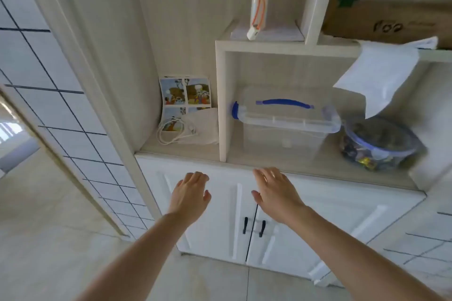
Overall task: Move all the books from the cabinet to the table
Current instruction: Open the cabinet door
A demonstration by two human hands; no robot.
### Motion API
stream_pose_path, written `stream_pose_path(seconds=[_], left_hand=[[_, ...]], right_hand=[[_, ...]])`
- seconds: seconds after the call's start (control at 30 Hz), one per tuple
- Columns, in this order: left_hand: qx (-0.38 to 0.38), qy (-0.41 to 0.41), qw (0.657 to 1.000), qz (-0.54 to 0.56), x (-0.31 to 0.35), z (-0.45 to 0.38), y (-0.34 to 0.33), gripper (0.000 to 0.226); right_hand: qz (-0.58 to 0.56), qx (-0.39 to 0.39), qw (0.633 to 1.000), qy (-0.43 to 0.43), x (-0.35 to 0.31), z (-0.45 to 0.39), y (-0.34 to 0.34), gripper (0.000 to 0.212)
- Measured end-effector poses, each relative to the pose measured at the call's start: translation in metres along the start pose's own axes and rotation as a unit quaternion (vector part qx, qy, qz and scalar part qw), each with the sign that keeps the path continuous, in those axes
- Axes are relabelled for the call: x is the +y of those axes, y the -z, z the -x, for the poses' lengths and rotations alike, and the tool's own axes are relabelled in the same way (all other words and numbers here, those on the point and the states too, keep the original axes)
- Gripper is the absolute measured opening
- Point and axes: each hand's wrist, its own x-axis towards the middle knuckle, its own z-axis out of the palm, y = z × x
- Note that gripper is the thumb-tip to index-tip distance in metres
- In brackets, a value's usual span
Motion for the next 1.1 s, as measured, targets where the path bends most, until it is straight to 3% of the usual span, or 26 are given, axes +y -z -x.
stream_pose_path(seconds=[0.17, 0.3, 0.37, 0.47, 0.77, 0.93, 1.0, 1.1], left_hand=[[-0.045, 0.039, 0.998, 0.013, 0.0, -0.036, -0.021, 0.068], [-0.077, 0.057, 0.995, 0.006, -0.002, -0.04, -0.04, 0.078], [-0.083, 0.056, 0.995, -0.015, -0.003, -0.039, -0.046, 0.081], [-0.065, 0.055, 0.996, -0.019, -0.002, -0.042, -0.047, 0.08], [-0.078, 0.065, 0.995, -0.01, 0.0, -0.03, -0.046, 0.085], [-0.065, 0.065, 0.996, 0.013, -0.001, -0.015, -0.047, 0.081], [-0.045, 0.062, 0.997, 0.014, -0.003, -0.007, -0.049, 0.075], [0.006, 0.079, 0.996, 0.041, -0.002, 0.008, -0.05, 0.057]], right_hand=[[0.013, -0.007, 1.0, 0.02, 0.017, -0.039, -0.025, 0.065], [0.088, -0.03, 0.995, 0.046, 0.021, -0.048, -0.054, 0.067], [0.063, -0.034, 0.997, 0.038, 0.022, -0.046, -0.064, 0.075], [0.021, 0.011, 1.0, 0.015, 0.018, -0.046, -0.06, 0.076], [-0.018, 0.03, 0.999, 0.04, 0.015, -0.04, -0.063, 0.064], [-0.151, 0.034, 0.988, 0.014, 0.006, -0.03, -0.048, 0.041], [-0.182, 0.025, 0.983, -0.003, 0.002, -0.031, -0.041, 0.032], [-0.213, -0.008, 0.977, -0.018, -0.009, -0.028, -0.031, 0.036]])
